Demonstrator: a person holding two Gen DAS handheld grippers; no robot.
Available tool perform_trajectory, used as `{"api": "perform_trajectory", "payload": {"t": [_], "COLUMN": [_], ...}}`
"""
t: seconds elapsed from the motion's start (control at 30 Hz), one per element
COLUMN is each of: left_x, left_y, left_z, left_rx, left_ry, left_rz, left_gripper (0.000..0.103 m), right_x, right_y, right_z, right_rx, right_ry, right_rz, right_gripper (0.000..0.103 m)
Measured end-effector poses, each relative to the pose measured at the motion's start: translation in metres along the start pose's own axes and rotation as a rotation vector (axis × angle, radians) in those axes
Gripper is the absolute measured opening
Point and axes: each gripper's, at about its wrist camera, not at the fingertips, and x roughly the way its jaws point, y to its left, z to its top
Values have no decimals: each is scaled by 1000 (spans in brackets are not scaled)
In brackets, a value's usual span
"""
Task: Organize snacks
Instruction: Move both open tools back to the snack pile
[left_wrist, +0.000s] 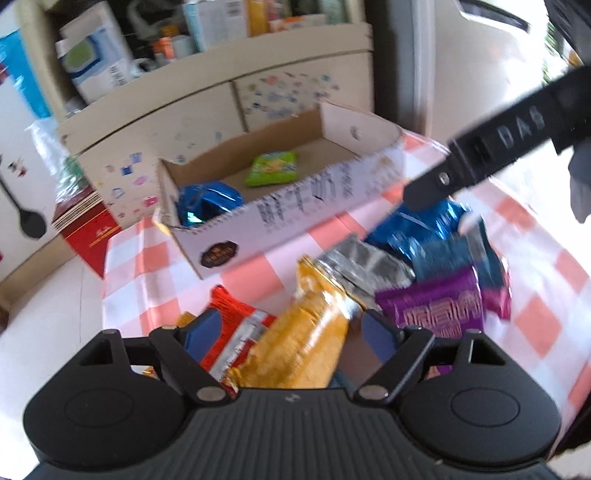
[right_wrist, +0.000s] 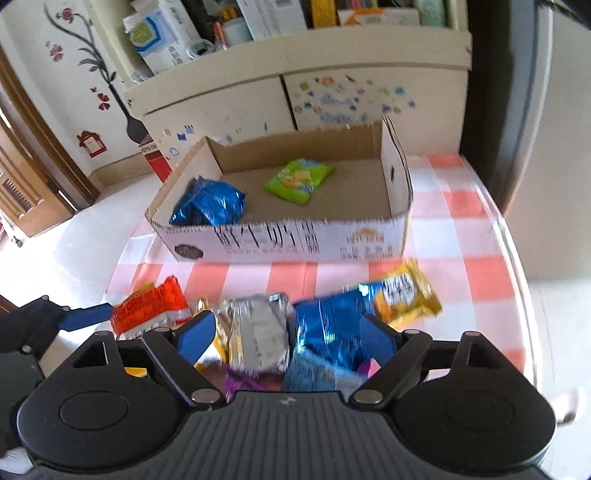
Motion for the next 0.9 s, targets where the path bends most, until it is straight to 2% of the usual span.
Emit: {"api": "perform_trajectory", "payload": {"t": [0.17, 0.4, 0.5, 0.63, 0.73, 0.9], "left_x": [6, 18, 22, 25, 23, 24], "left_y": [-12, -14, -14, -14, -11, -8], "left_z": [-10, -20, -22, -22, -22, -27], "left_rx": [102, 146, 154, 150, 133, 116], "left_ry": [16, 44, 44, 50, 42, 55], "left_rz": [0, 14, 18, 33, 28, 17], "left_gripper": [83, 83, 82, 81, 75, 74], "right_x": [-4, 9, 18, 29, 35, 45], "right_y": [6, 2, 3, 3, 5, 11], "right_z": [-17, -41, -46, -51, -52, -51], "right_rx": [31, 123, 127, 147, 150, 157], "right_ry": [38, 143, 165, 181, 175, 183], "right_rz": [10, 17, -14, -12, -22, -20], "right_gripper": [90, 91, 91, 91, 91, 90]}}
